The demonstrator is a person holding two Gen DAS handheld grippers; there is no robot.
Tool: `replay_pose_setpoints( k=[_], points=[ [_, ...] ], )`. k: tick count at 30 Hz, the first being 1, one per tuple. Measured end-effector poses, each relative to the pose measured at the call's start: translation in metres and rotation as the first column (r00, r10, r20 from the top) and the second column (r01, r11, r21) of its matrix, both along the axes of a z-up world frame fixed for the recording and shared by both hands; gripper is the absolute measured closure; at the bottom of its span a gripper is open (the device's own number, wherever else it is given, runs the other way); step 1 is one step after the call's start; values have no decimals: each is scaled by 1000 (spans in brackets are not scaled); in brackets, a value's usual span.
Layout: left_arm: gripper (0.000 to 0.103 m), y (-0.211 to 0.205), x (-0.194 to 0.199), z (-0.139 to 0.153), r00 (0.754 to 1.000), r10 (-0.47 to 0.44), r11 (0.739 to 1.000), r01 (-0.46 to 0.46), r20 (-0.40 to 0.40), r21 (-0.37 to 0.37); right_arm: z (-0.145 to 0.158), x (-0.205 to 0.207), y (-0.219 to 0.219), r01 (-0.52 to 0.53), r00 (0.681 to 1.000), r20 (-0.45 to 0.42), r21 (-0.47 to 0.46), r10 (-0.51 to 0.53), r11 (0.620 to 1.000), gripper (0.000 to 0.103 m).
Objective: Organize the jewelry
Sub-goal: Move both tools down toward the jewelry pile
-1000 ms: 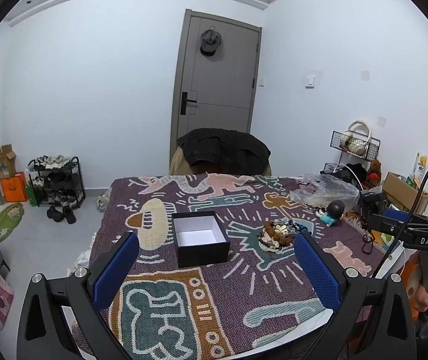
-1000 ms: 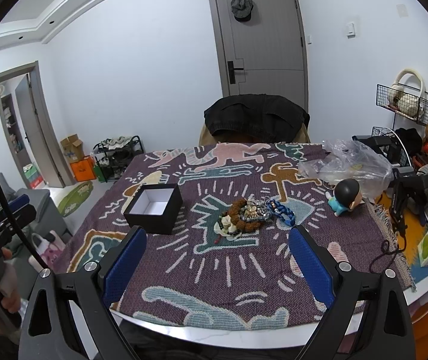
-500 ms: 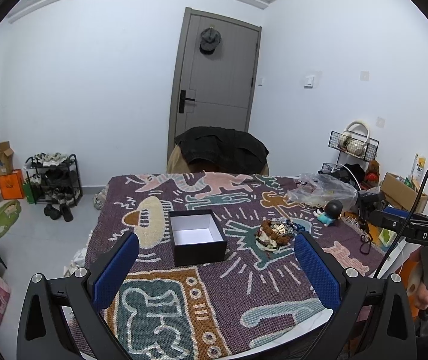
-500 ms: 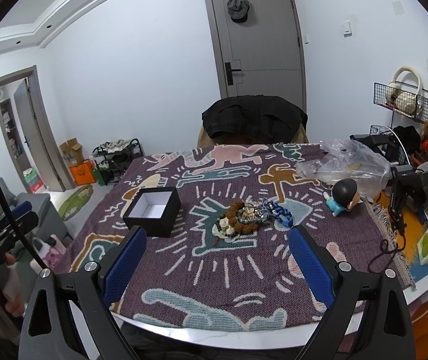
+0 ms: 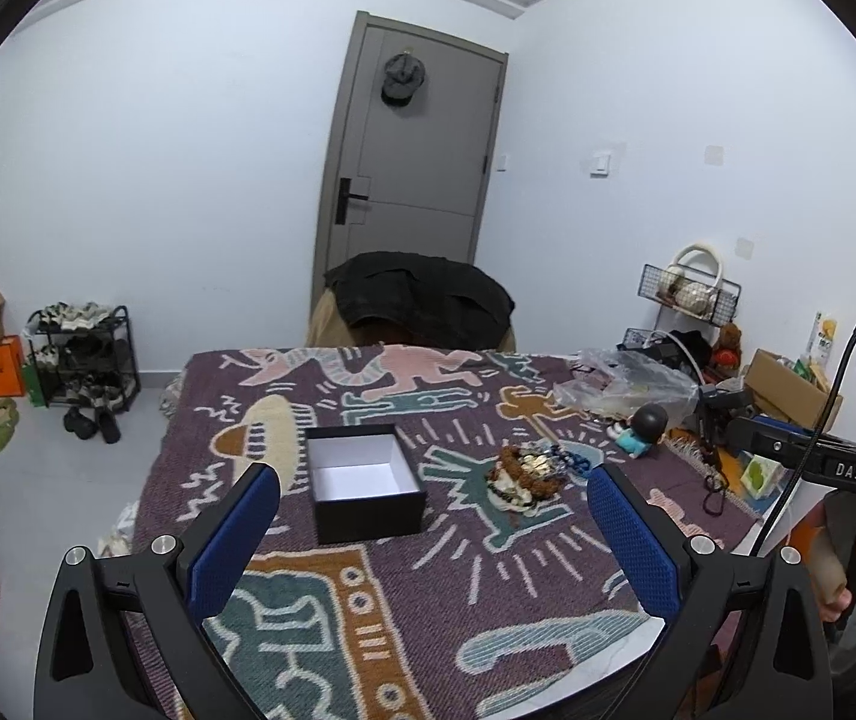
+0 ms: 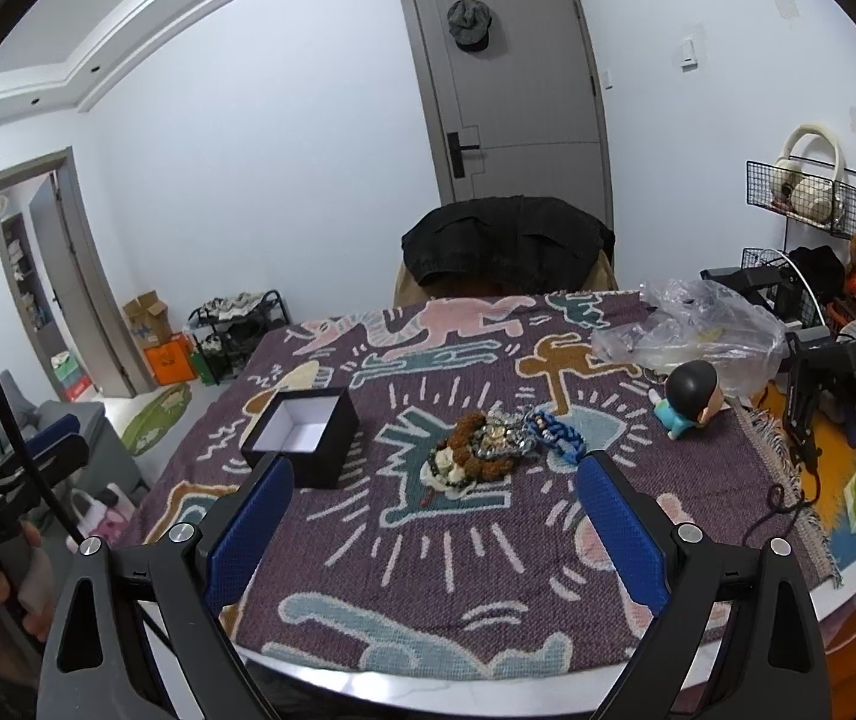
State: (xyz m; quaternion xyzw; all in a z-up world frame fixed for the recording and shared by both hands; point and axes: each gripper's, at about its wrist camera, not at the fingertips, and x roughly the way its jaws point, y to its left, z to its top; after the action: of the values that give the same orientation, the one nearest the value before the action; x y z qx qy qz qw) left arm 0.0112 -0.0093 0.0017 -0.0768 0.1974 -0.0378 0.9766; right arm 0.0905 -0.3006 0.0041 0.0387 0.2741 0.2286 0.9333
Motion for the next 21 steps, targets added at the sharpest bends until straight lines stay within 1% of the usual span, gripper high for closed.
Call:
replay_pose_setpoints(
  k=[3,5,8,10,11,14,16,18,21],
  points=[
    [4,-4,12,-1,1000,-15,1000,15,-5,-1,0,8,-7,20,1000,7,13,-20,1000,7],
    [11,-6,23,-4,999,-25,1000,25,-29,-8,-1,14,-10,35,999,2,17,-35,999,8],
    [15,-9,40,-7,997,-53,998,51,-59,-34,-6,27,-16,41,999,-17,24,-41,999,8],
    [17,-12,48,-9,995,-60,998,58,-75,-35,-10,37,-19,54,998,-35,24,-53,998,13],
    [19,-15,54,-11,994,-65,998,62,-88,-32,-12,40,-21,57,997,-45,25,-56,998,17],
    [23,-21,69,-14,989,-88,996,84,-117,-39,-20,55,-25,64,995,-80,32,-61,997,20],
    [25,-26,79,-16,985,-101,995,97,-140,-34,-27,65,-27,72,992,-105,32,-69,997,24],
    [27,-31,90,-17,980,-119,993,115,-158,-35,-34,76,-30,78,989,-132,33,-73,996,32],
    [28,-39,104,-18,973,-142,990,137,-183,-39,-45,89,-32,86,982,-172,37,-78,996,34]
  ],
)
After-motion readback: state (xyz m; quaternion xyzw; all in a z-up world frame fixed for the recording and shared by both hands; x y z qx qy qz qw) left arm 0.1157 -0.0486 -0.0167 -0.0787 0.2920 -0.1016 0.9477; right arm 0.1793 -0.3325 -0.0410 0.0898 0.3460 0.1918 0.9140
